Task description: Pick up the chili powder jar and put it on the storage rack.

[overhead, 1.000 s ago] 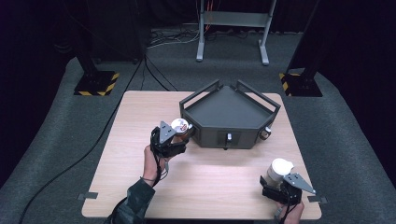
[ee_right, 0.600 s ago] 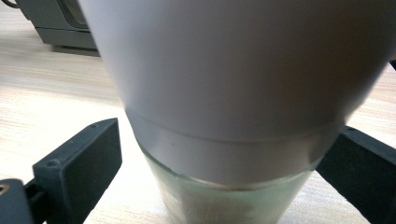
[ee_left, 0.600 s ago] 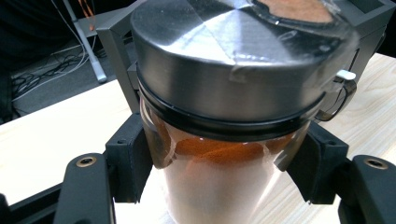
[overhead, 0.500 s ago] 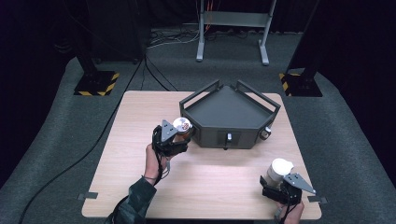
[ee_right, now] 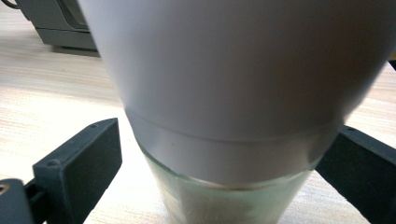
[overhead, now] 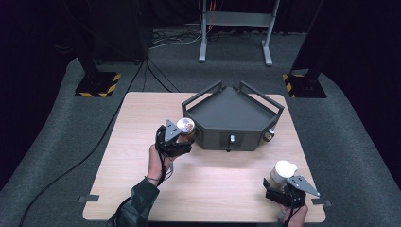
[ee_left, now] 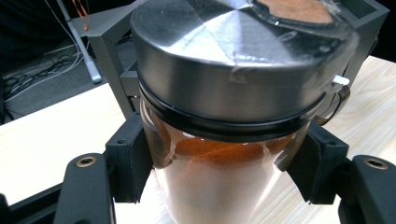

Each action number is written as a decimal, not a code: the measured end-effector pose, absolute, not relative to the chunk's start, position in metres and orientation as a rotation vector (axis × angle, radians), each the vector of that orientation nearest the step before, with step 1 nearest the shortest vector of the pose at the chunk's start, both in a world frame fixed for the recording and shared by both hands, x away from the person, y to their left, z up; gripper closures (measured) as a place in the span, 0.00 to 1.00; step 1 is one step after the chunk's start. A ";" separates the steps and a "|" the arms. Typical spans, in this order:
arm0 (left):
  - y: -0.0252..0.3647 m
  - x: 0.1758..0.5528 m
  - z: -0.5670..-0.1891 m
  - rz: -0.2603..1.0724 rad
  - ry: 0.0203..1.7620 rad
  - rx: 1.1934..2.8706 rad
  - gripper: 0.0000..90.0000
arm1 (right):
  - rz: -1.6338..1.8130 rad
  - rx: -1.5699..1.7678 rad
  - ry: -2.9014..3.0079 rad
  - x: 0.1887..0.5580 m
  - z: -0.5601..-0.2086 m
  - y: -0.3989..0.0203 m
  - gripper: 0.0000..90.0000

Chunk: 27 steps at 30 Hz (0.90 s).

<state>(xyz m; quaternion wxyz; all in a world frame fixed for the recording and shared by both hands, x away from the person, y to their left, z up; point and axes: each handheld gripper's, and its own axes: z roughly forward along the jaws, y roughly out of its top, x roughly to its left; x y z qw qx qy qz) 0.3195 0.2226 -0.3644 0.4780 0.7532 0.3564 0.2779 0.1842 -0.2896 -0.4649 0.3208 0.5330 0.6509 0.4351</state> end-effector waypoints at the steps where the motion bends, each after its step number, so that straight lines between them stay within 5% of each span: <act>1: 0.223 0.320 -0.364 0.678 0.868 1.841 0.35 | 1.143 1.401 1.710 0.184 -0.465 -0.290 0.00; 27: 0.217 0.328 -0.354 0.656 0.845 1.844 0.35 | 1.146 1.402 1.713 0.185 -0.465 -0.290 0.00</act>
